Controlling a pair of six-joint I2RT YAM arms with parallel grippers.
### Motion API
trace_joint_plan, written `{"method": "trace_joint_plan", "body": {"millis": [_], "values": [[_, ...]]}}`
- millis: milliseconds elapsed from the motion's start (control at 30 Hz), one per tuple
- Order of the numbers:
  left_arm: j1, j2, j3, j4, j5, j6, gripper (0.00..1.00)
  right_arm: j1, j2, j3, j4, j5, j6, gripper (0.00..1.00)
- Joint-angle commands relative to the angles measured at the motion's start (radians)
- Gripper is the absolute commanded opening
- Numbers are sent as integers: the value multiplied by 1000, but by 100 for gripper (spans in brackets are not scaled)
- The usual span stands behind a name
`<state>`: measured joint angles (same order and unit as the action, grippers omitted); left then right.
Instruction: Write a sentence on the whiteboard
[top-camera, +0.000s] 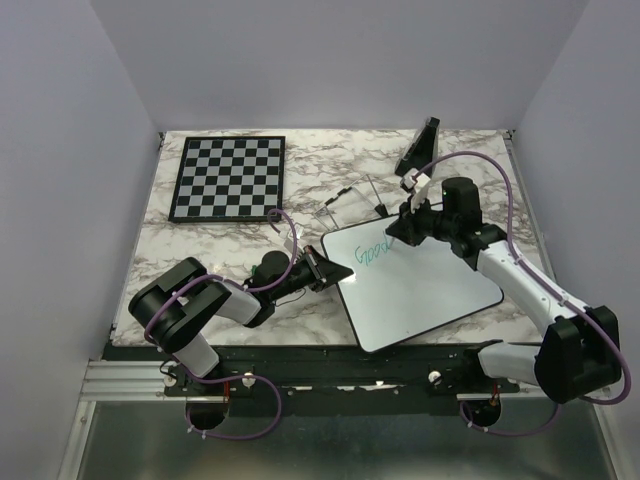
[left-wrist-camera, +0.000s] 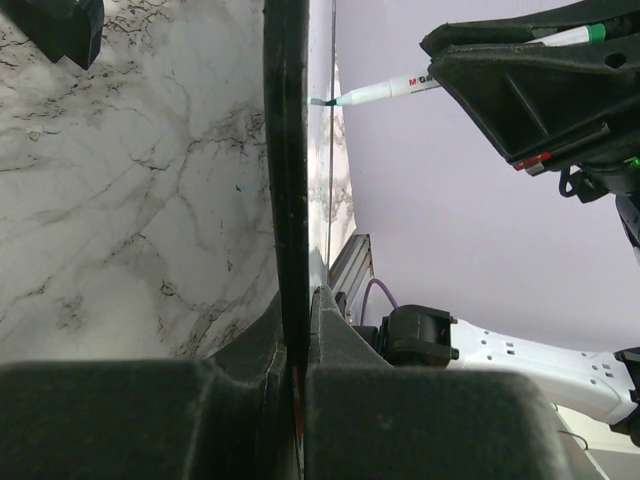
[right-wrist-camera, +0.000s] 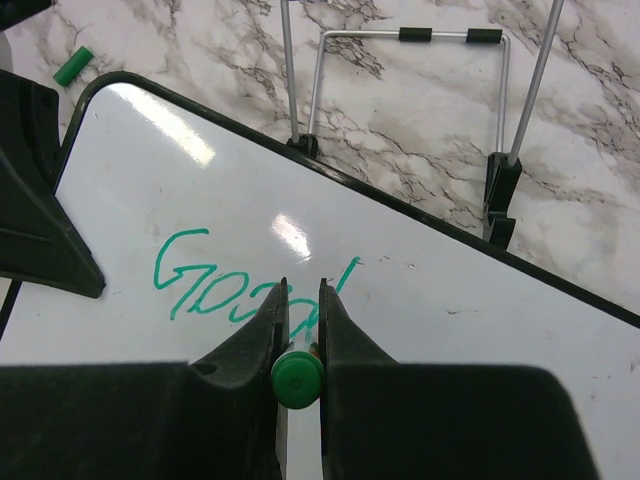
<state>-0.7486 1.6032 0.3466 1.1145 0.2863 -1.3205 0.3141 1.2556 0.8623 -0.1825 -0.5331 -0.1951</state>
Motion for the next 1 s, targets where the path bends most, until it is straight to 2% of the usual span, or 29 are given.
{"method": "trace_joint_plan", "body": {"millis": [0, 467, 767, 967], "values": [[-15, -2, 0, 50, 44, 78, 0, -4, -30, -28, -60, 12, -29, 1], [-14, 0, 0, 47, 47, 84, 0, -39, -88, 15, -69, 24, -27, 1], [-14, -17, 12, 12, 48, 107, 0, -89, -225, 9, -63, -172, 28, 1], [-14, -15, 12, 8, 56, 113, 0, -147, -239, -29, -37, -258, 14, 1]]}}
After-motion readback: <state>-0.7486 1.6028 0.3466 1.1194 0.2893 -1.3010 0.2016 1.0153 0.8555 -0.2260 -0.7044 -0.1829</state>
